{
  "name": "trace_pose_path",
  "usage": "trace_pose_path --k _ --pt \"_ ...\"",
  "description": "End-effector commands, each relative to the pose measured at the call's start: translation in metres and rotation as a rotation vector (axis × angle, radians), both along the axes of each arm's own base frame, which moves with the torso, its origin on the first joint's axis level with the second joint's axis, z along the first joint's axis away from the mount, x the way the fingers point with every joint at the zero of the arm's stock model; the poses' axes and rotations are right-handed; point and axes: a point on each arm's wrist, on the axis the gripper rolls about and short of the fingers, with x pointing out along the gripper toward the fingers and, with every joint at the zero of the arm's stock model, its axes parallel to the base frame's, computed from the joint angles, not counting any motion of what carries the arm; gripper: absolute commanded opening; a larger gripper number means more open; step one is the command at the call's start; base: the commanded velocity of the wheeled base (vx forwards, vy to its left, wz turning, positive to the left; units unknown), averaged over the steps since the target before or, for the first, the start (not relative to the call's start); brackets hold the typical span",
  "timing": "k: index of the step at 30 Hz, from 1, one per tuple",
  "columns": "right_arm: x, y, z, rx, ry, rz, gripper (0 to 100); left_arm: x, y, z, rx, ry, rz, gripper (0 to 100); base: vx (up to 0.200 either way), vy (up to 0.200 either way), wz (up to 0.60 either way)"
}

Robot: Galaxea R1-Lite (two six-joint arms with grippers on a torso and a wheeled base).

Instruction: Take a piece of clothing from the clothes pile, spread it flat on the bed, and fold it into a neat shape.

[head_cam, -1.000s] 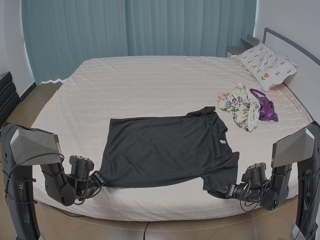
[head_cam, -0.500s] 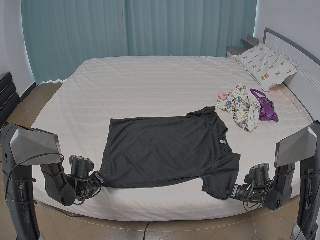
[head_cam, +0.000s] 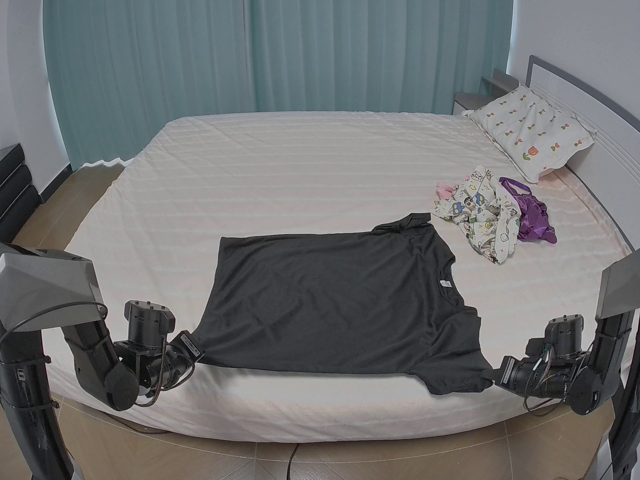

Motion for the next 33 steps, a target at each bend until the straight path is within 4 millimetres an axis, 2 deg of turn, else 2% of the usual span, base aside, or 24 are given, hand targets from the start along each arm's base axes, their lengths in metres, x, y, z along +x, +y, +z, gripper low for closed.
trace_pose_path --k 1,2,3,11,15,19,23,28,33 --pt "0.001 -0.009 0.025 0.019 -0.116 -0.027 0 -0.002 0.004 0.024 -0.004 -0.076 0.004 0 0.000 0.000 0.00" --pt "0.001 -0.009 0.025 0.019 -0.116 -0.027 0 -0.002 0.004 0.024 -0.004 -0.076 0.004 0 0.000 0.000 0.00" --pt "0.003 -0.012 0.038 0.032 -0.190 -0.032 0 0.001 0.004 0.028 -0.003 -0.100 0.003 0 0.000 0.000 0.00" --pt "0.013 -0.022 0.080 0.100 -0.370 -0.061 0 0.010 0.002 0.055 -0.017 -0.206 -0.001 0 0.000 0.000 0.00" --pt "0.033 -0.025 0.097 0.112 -0.457 -0.062 0 0.023 -0.001 0.065 -0.022 -0.244 -0.004 0 0.000 0.000 0.00" --pt "0.041 -0.024 0.101 0.113 -0.428 -0.055 0 0.028 -0.002 0.068 -0.012 -0.194 -0.005 0 0.000 0.000 0.00" --pt "0.033 -0.025 0.102 0.117 -0.396 -0.038 0 0.017 0.000 0.073 0.004 -0.135 -0.015 0 0.000 0.000 0.00" --pt "0.021 -0.031 0.092 0.052 -0.327 -0.010 0 0.005 0.002 0.060 0.081 -0.004 -0.063 0 0.000 0.000 0.00" --pt "0.011 -0.034 0.084 0.022 -0.278 0.030 0 0.000 0.001 0.053 0.097 0.046 -0.076 0 0.000 0.000 0.00"
